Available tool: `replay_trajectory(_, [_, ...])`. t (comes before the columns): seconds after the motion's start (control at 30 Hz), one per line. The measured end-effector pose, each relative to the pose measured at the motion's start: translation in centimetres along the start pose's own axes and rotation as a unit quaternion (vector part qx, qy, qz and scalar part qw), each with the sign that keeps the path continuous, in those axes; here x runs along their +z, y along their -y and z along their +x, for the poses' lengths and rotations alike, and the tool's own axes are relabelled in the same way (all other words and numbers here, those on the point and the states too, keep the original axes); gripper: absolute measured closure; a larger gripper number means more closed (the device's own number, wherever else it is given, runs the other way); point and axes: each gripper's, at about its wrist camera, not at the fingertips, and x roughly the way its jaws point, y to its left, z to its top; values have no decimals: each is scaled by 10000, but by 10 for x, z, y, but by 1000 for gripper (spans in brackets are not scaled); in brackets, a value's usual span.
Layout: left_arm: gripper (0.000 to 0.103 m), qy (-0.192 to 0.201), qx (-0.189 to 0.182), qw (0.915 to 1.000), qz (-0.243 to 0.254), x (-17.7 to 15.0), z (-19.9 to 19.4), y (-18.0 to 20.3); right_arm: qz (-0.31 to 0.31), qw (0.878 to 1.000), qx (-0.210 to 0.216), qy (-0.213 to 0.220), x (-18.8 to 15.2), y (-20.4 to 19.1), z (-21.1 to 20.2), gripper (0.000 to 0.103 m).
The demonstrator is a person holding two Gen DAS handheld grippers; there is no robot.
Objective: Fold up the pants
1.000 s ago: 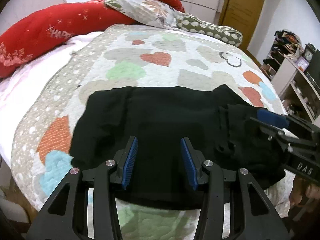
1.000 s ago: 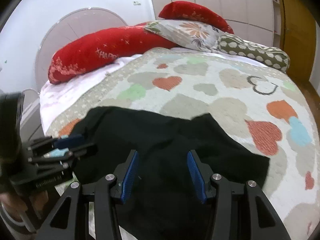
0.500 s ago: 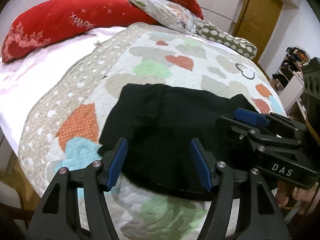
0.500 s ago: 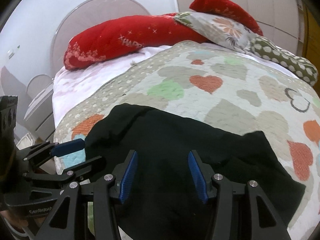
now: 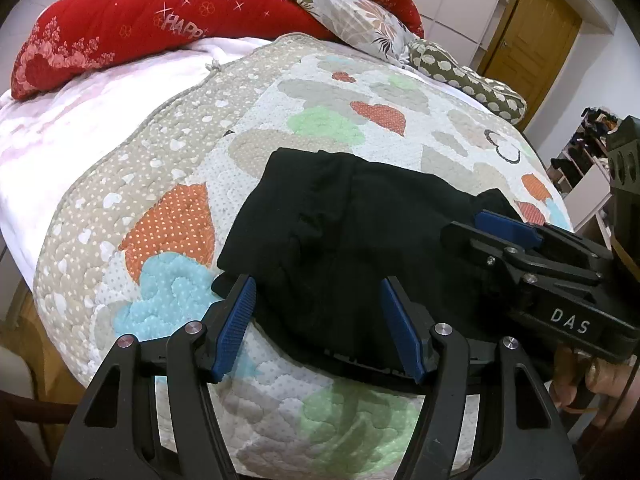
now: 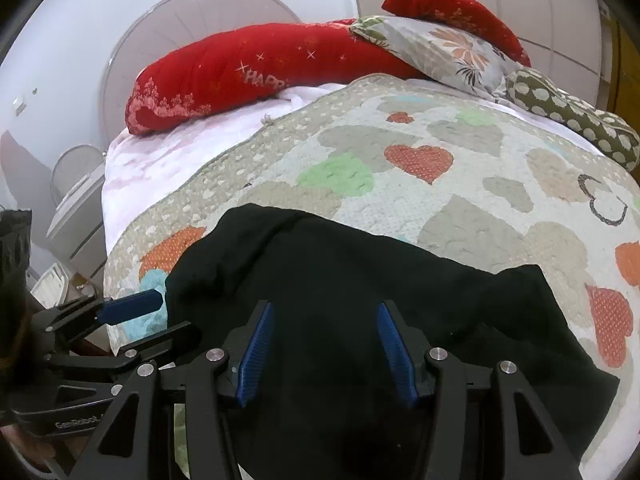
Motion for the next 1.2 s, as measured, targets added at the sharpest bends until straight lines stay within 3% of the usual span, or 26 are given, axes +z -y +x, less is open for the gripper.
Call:
replay_trajectory(0.3, [38, 46, -187, 9998, 61, 3, -1, 8, 204, 9985, -413, 279, -22, 35, -48, 48])
replay_trajectory(0.43, [38, 44, -163, 9999, -2, 2, 0, 5, 412, 9986, -241, 250, -49, 48, -63, 48])
replay_trajectory(0.77, [38, -44, -131, 9994, -327, 2, 2, -13, -70, 9982, -570, -147, -81, 41, -37, 48])
replay_trajectory(0.97, [38, -28, -92, 9992, -385, 1, 1, -18, -405, 9974, -592, -79, -84, 29, -35, 48])
replay_trajectory(1.03, [38, -47, -86, 9991, -413, 1, 2, -19, -465, 9966, -679, -76, -85, 29, -27, 59])
replay_trajectory(1.07, [38, -50, -82, 9991, -423, 1, 2, -20, -466, 9961, -748, 24, -85, 32, -24, 71])
replay_trajectory(1.2, [38, 7, -75, 9988, -488, 1, -3, -23, 63, 9995, -283, 83, -76, 51, -35, 83])
